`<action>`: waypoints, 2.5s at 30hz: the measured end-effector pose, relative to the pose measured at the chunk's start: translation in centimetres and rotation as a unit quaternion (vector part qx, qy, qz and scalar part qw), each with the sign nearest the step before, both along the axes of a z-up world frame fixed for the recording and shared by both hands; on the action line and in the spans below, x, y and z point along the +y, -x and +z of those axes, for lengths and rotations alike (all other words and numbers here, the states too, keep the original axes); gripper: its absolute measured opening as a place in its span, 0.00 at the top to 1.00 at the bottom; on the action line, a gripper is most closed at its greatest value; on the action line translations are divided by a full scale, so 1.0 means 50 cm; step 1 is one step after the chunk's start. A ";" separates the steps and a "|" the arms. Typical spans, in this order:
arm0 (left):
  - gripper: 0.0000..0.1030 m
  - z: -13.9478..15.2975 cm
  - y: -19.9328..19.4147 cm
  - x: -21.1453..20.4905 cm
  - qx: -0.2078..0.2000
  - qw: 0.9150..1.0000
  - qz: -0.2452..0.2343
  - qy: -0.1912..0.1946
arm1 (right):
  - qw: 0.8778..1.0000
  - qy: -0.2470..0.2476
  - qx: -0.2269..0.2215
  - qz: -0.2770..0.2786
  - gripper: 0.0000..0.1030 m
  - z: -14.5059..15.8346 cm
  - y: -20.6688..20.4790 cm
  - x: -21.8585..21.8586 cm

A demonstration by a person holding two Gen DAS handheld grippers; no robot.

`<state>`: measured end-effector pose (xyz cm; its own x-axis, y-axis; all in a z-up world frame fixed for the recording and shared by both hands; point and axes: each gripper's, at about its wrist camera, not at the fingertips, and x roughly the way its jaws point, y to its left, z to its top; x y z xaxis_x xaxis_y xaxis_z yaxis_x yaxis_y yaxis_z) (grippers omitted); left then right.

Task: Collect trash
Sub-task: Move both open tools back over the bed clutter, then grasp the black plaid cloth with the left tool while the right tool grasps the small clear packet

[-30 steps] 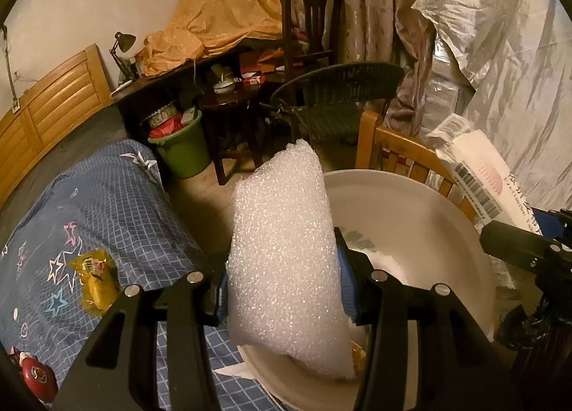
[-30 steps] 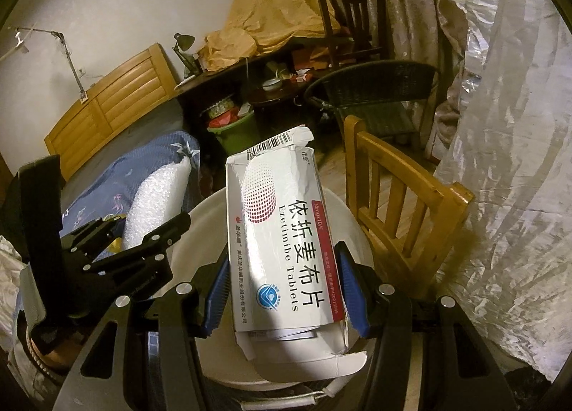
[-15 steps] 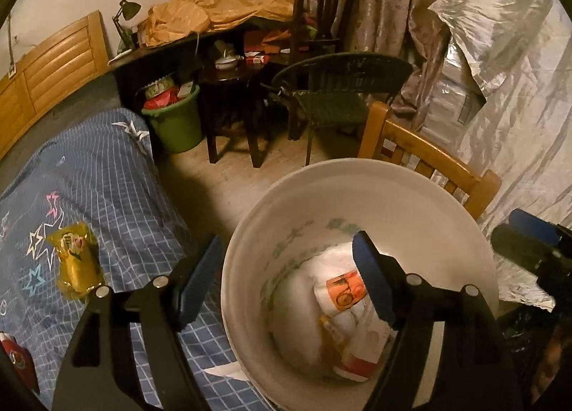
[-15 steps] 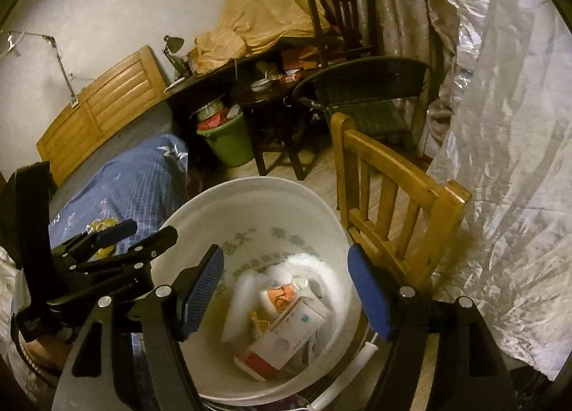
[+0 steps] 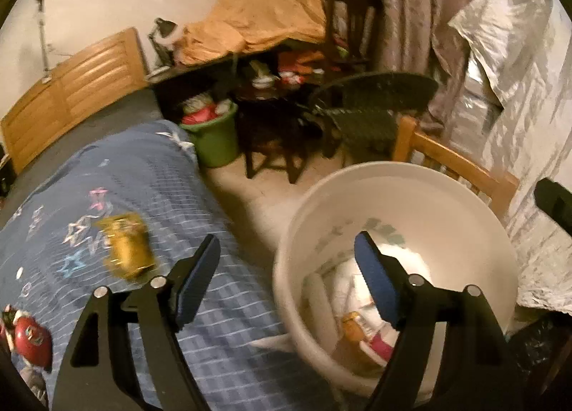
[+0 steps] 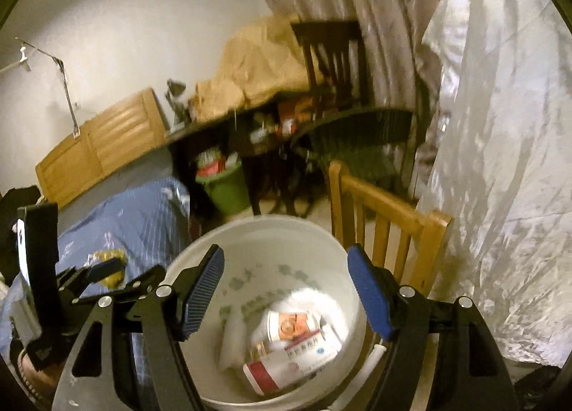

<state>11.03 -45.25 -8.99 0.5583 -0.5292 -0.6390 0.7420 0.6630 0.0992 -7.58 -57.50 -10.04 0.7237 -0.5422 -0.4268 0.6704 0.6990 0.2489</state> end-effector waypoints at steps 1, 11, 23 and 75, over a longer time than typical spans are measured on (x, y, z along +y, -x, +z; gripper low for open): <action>0.26 0.005 0.000 0.015 -0.004 1.000 0.008 0.005 | 1.000 0.008 -0.007 -0.002 0.29 0.003 0.003 0.010; 0.18 0.075 -0.035 0.227 -0.007 0.992 0.107 0.066 | 0.998 0.036 -0.043 0.014 0.26 0.010 -0.015 0.149; 0.17 0.098 -0.100 0.536 0.008 0.967 0.234 0.101 | 0.990 0.034 -0.005 0.138 0.25 0.007 -0.152 0.368; 0.69 -0.113 -0.505 1.168 0.132 0.878 0.389 0.247 | 0.848 -0.082 0.120 0.509 0.86 0.033 -0.850 1.012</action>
